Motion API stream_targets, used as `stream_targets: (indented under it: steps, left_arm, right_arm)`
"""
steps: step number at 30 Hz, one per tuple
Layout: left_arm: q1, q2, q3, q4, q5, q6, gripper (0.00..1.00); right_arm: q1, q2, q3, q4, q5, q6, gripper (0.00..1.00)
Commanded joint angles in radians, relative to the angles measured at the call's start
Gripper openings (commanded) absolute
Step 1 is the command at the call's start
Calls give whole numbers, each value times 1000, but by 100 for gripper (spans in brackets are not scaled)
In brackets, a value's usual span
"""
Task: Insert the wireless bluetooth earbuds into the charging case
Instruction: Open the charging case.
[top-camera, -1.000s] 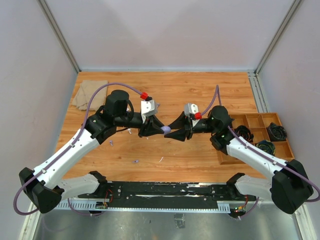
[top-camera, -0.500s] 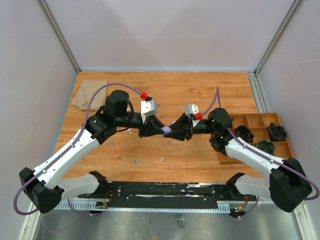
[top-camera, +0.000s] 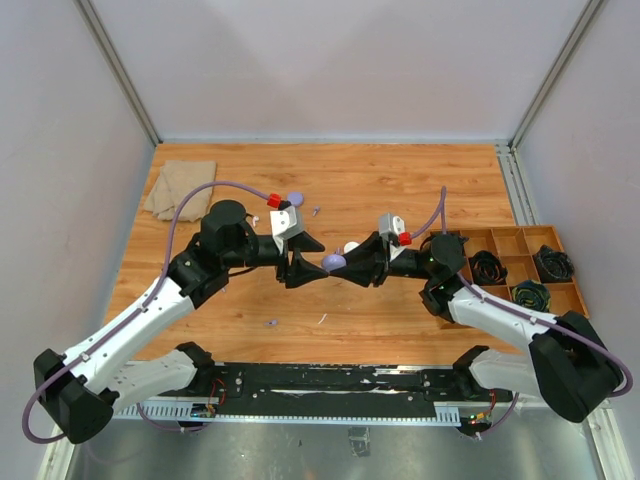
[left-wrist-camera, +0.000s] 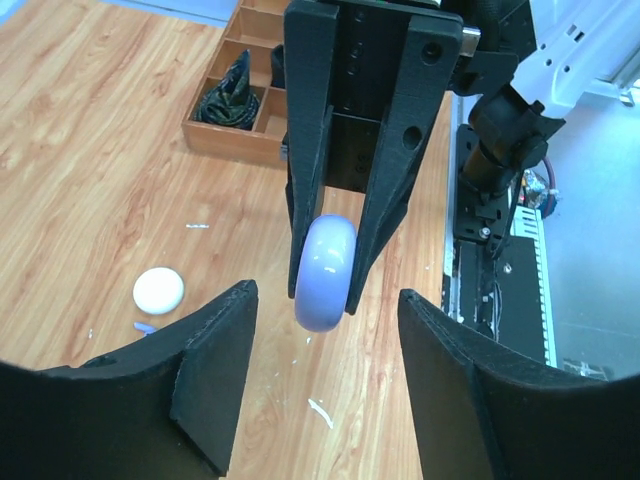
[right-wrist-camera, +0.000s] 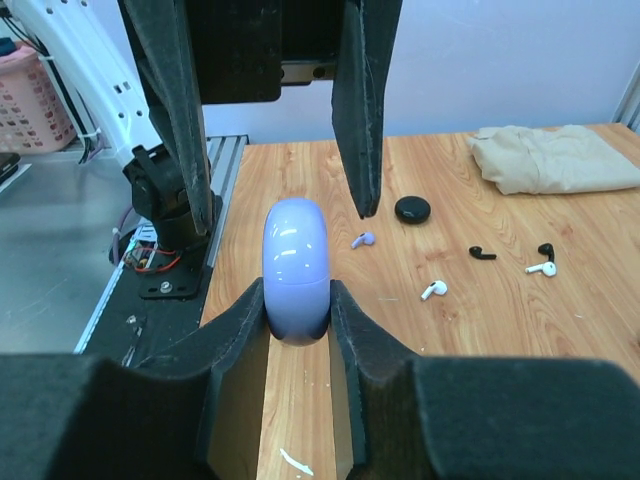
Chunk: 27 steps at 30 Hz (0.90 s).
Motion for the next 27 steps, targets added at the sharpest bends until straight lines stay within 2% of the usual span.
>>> stream_targets:
  steps: [1,10,27]
  left_arm:
    - [5,-4,-28,106,-29,-56,65]
    - [5,27,-41,172,-90,-106,70]
    - [5,56,-15,133,-173,-116,72]
  right_arm:
    - [-25,24,-22,170,33,72,0]
    - [-26,65,-27,258,24,122,1]
    - [-26,57,-34,267,28,123,1]
